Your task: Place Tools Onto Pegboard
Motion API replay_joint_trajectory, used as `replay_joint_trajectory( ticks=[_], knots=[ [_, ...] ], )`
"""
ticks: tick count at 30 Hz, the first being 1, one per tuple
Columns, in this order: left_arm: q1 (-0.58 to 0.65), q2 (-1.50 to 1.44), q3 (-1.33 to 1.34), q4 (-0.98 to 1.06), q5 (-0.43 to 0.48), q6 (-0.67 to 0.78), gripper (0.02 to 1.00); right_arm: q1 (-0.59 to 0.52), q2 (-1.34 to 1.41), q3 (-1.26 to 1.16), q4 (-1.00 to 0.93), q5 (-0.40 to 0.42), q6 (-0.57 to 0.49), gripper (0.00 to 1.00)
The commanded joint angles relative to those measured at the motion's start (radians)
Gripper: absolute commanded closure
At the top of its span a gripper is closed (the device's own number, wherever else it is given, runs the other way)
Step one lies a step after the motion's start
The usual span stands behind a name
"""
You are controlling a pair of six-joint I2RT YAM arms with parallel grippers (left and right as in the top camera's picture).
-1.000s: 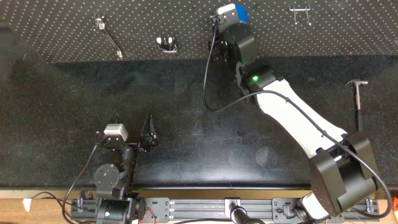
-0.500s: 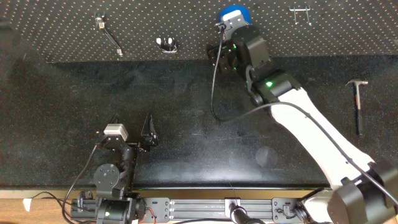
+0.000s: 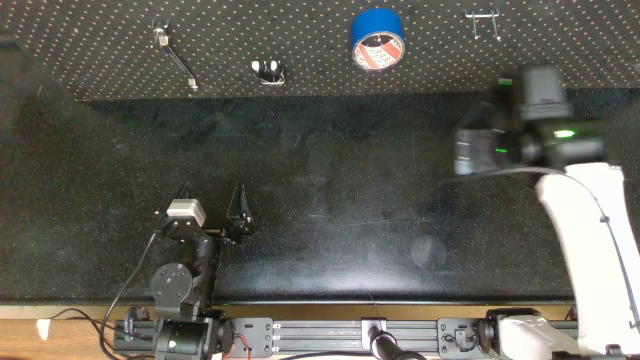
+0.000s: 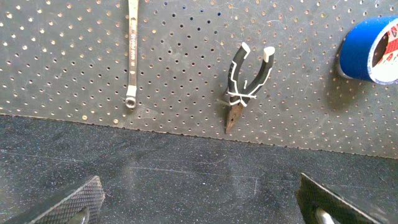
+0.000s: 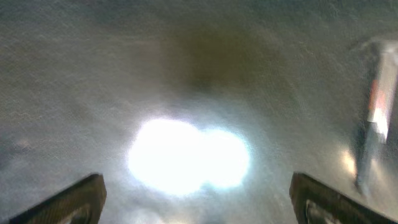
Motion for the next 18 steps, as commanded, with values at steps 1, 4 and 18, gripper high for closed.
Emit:
replay_joint_trajectory(
  ticks=[1,4,18],
  knots=[
    [-0.003,-0.007,-0.002,-0.006,-0.015,0.006,0.023,-0.289,-0.009,-0.059,-0.031,0.009,-0.204,0.038],
    [-0.003,-0.007,-0.002,-0.006,-0.015,0.006,0.023,-0.433,0.051,-0.068,-0.046,0.010,-0.380,0.036],
    [-0.003,-0.007,-0.002,-0.006,-0.015,0.006,0.023,-0.635,0.380,-0.068,0.189,-0.015,-0.669,0.036]
  ],
)
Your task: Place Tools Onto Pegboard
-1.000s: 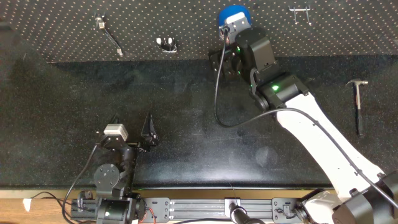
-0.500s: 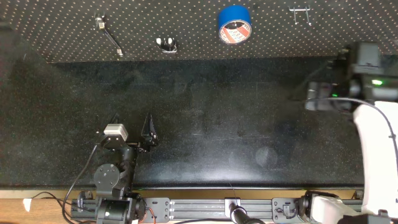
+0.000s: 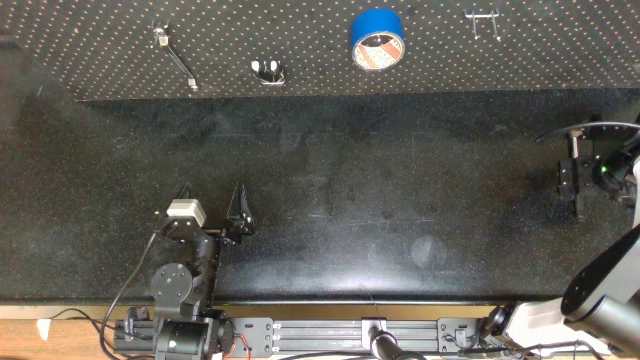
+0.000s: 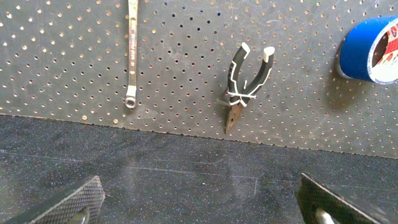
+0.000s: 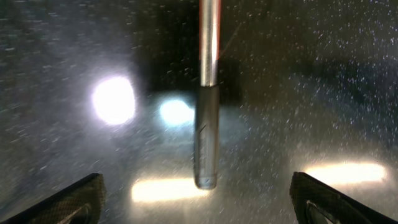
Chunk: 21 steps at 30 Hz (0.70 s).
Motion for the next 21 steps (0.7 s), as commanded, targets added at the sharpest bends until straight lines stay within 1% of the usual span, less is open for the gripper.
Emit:
replay_joint_trajectory(
  ticks=[1,8,21],
  knots=[
    [-0.003,-0.007,-0.002,-0.006,-0.015,0.006,0.023,-0.009,0.087,-0.004,0.032,-0.027,-0.065,0.036],
    [-0.003,-0.007,-0.002,-0.006,-0.015,0.006,0.023,-0.009,0.127,-0.004,0.076,-0.028,-0.068,0.036],
    [-0.003,-0.007,-0.002,-0.006,-0.015,0.006,0.023,-0.009,0.188,-0.004,0.096,-0.028,-0.067,0.036]
  ],
)
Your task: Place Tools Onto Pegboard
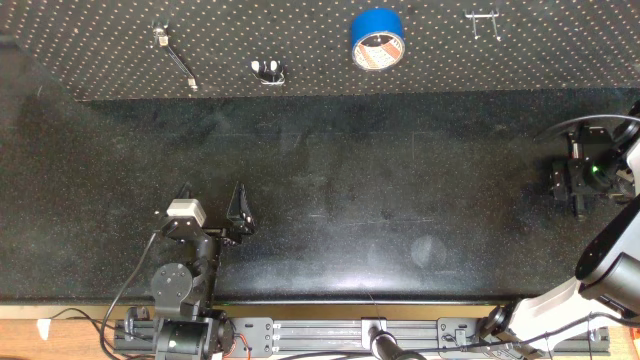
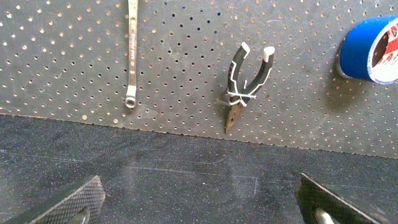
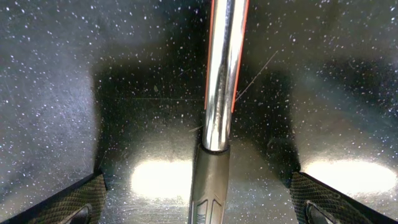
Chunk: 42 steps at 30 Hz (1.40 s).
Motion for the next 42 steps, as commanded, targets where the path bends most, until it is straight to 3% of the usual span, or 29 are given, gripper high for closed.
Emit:
replay_joint_trajectory(
  ticks=[1,2,3,4,5,6,7,9,12,16,17,22,24,32,42],
  knots=[
    [-0.003,-0.007,-0.002,-0.006,-0.015,0.006,0.023,-0.004,0.026,-0.004,0.014,-0.013,-0.018,0.036],
    [-0.003,-0.007,-0.002,-0.006,-0.015,0.006,0.023,-0.004,0.027,-0.004,0.016,-0.013,-0.018,0.045],
    [-0.003,-0.007,-0.002,-0.006,-0.015,0.006,0.023,-0.004,0.027,-0.004,0.018,-0.012,-0.018,0.187],
    [-0.003,-0.007,-0.002,-0.006,-0.015,0.006,0.023,-0.004,0.027,-0.004,0.026,-0.012,-0.018,0.505],
    [-0.003,-0.007,-0.002,-0.006,-0.015,0.006,0.023,-0.004,0.027,-0.004,0.032,-0.012,-0.018,0.649],
    [-0.003,-0.007,-0.002,-0.006,-0.015,0.006,0.023,-0.004,0.027,-0.004,0.035,-0.012,-0.018,0.901],
    [-0.003,-0.007,-0.002,-0.006,-0.015,0.006,0.023,-0.004,0.027,-0.004,0.035,-0.012,-0.018,0.923],
    [-0.003,-0.007,-0.002,-0.006,-0.015,0.006,0.023,-0.004,0.024,-0.004,0.035,-0.013,-0.003,0.925],
    [-0.003,-0.007,-0.002,-0.006,-0.015,0.006,0.023,-0.004,-0.089,-0.004,0.035,-0.029,0.145,0.925],
    [-0.003,-0.007,-0.002,-0.006,-0.015,0.006,0.023,0.008,-0.545,-0.004,0.075,-0.326,0.272,0.925],
    [-0.003,-0.007,-0.002,-0.006,-0.015,0.006,0.023,0.026,-0.600,-0.004,0.085,-0.343,0.305,0.925],
    [-0.003,-0.007,-0.002,-0.006,-0.015,0.006,0.023,0.363,-0.745,-0.004,0.215,-0.338,0.440,0.925],
    [-0.003,-0.007,-0.002,-0.006,-0.015,0.006,0.023,0.425,-0.717,-0.004,0.240,-0.275,0.470,0.925],
    [-0.003,-0.007,-0.002,-0.006,-0.015,0.006,0.023,0.540,-0.553,-0.004,0.279,-0.262,0.473,0.923],
    [-0.003,-0.007,-0.002,-0.006,-0.015,0.006,0.023,0.542,-0.425,-0.004,0.290,-0.263,0.474,0.925]
  ],
)
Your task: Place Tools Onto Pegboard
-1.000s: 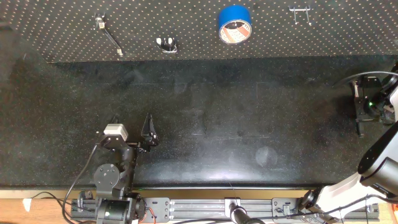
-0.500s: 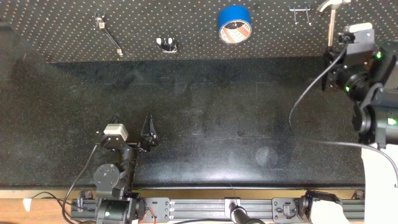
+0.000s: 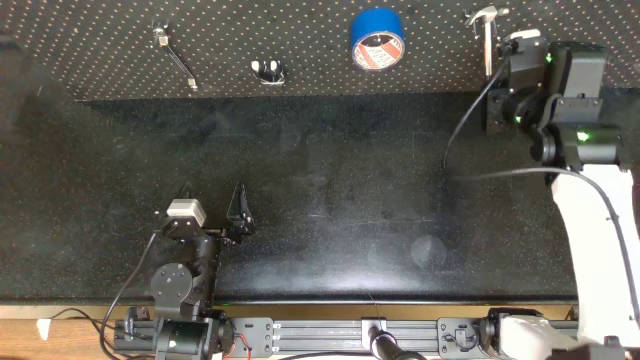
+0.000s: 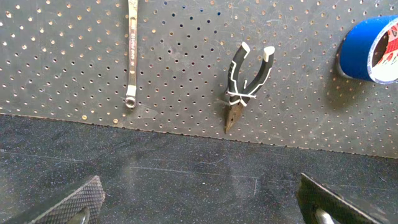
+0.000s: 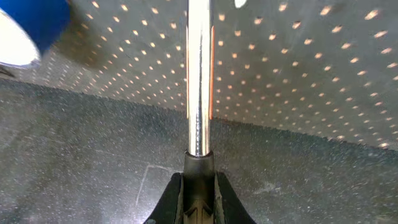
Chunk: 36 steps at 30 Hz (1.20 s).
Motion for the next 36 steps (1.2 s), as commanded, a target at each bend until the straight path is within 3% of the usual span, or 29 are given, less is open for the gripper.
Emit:
replay_joint_trajectory(
  ticks=[1,2,3,4,6,8,11,13,17,22,30,33,36],
  knots=[
    [-0.003,-0.007,-0.002,-0.005,-0.015,0.006,0.023,0.004,0.061,-0.001,0.006,0.004,0.012,0.923],
    [-0.003,-0.007,-0.002,-0.005,-0.015,0.006,0.023,0.004,0.072,-0.001,0.006,0.004,0.012,0.849],
    [-0.003,-0.007,-0.002,-0.005,-0.015,0.006,0.023,0.004,0.081,-0.001,0.006,0.004,0.011,0.481],
    [-0.003,-0.007,-0.002,-0.005,-0.015,0.006,0.023,0.004,0.082,-0.001,0.009,0.004,0.011,0.312],
    [-0.003,-0.007,-0.002,-0.005,-0.015,0.006,0.023,0.004,0.082,-0.001,0.038,0.004,0.012,0.246],
    [-0.003,-0.007,-0.002,-0.005,-0.015,0.006,0.023,0.004,0.082,-0.001,0.047,0.004,0.012,0.025],
    [-0.003,-0.007,-0.002,-0.005,-0.015,0.006,0.023,0.004,0.011,-0.042,-0.014,0.055,0.011,0.025],
    [-0.003,-0.007,-0.002,-0.005,-0.015,0.006,0.023,0.004,-0.104,-0.207,0.050,0.075,0.013,0.025],
    [-0.003,-0.007,-0.002,-0.005,-0.015,0.006,0.023,0.063,-0.478,-0.713,0.443,0.023,0.060,0.025],
    [-0.003,-0.007,-0.002,-0.005,-0.015,0.006,0.023,0.071,-0.863,-1.164,0.874,0.023,0.222,0.025],
    [-0.003,-0.007,-0.002,-0.005,-0.015,0.006,0.023,0.075,-1.298,-1.177,0.542,0.080,0.221,0.025],
    [-0.003,-0.007,-0.002,-0.005,-0.015,0.006,0.023,0.075,-1.376,-1.176,0.546,0.080,0.111,0.025],
    [-0.003,-0.007,-0.002,-0.005,-0.015,0.006,0.023,0.075,-1.376,-1.176,0.547,0.080,0.108,0.025]
  ],
)
